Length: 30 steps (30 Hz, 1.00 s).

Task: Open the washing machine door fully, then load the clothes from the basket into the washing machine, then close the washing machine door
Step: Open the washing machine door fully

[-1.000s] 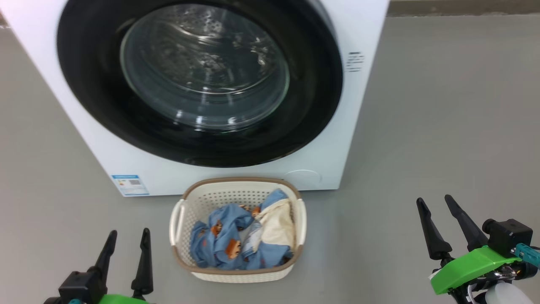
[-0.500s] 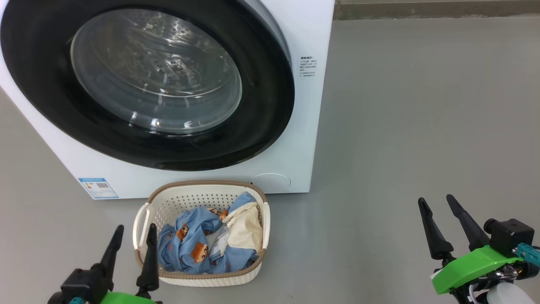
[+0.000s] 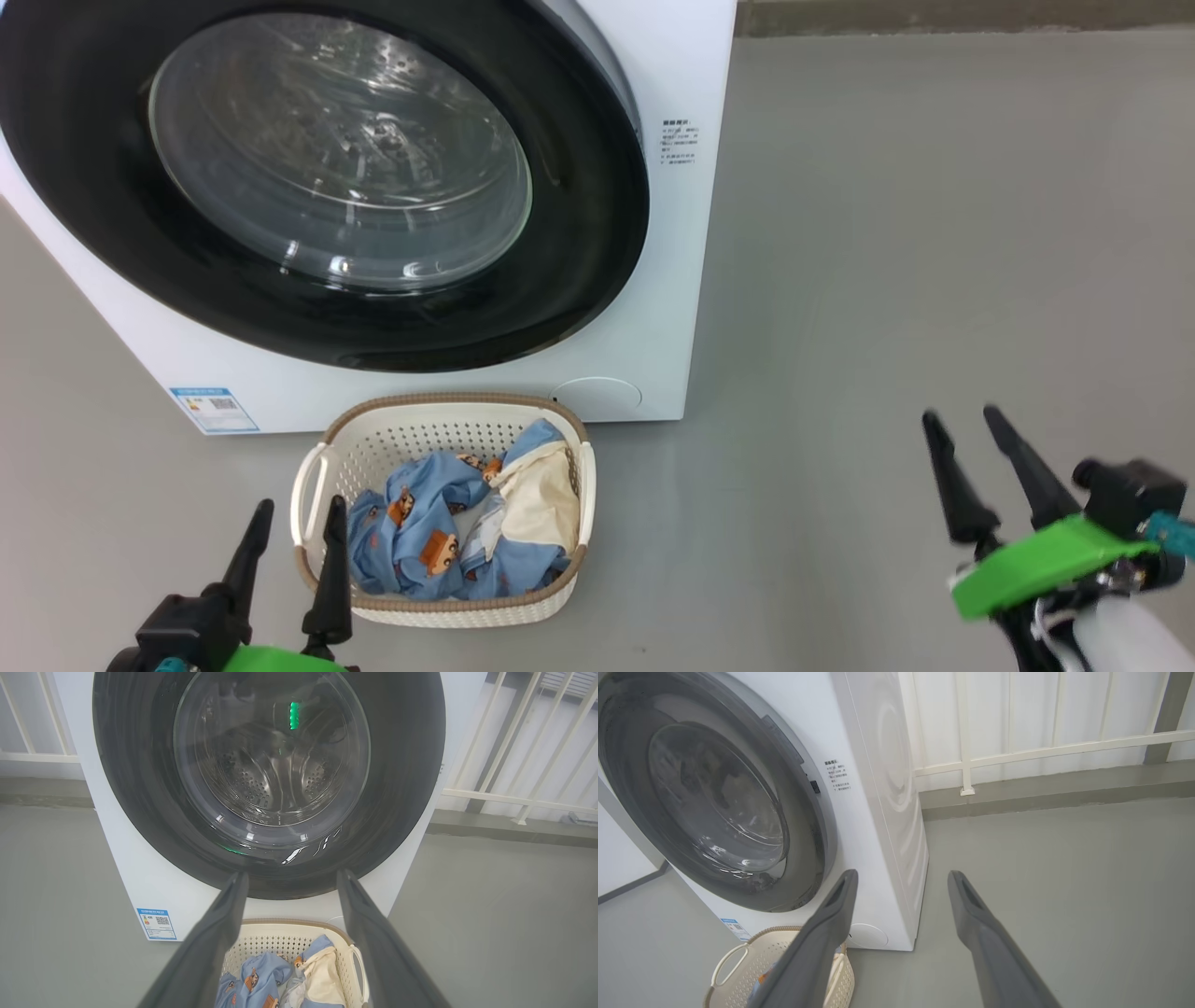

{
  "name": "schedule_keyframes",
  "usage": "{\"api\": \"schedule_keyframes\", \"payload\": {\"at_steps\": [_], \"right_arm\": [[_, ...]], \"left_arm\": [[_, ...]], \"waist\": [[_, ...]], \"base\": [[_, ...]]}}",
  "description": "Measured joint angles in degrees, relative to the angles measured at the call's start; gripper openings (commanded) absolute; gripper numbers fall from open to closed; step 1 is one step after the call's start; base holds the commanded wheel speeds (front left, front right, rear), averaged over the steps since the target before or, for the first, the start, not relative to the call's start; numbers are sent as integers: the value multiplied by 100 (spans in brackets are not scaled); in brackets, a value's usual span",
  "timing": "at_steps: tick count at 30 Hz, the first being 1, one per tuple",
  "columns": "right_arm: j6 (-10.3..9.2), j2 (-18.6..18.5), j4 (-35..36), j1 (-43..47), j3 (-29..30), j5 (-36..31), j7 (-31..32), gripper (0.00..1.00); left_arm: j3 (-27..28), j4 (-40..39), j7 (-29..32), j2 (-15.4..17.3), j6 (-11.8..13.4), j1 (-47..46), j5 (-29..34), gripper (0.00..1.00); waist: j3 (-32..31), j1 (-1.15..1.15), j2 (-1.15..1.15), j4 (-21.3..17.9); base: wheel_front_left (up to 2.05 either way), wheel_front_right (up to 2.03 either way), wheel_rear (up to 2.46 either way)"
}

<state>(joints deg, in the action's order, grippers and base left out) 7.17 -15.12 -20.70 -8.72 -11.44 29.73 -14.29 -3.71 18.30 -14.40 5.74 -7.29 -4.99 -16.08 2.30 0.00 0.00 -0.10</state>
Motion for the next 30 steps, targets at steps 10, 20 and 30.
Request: {"api": "schedule_keyframes", "payload": {"at_steps": [10,20,30], "right_arm": [[0,154,51,-1206,231,1863,-2,0],[0,-521,322,-2546,-201,4361,-26,0],[0,-1369,343,-3683,-840,5781,1266,0]], "left_arm": [[-65,-2,0,-148,0,-71,0,100],[-278,-62,0,-299,0,-616,-5,100],[-608,-177,-23,-339,0,-1043,-296,100]], "waist": [[268,0,0,42],[780,0,0,334],[1422,1,0,839]], "base": [[0,0,0],[0,0,0],[0,0,0]]}}
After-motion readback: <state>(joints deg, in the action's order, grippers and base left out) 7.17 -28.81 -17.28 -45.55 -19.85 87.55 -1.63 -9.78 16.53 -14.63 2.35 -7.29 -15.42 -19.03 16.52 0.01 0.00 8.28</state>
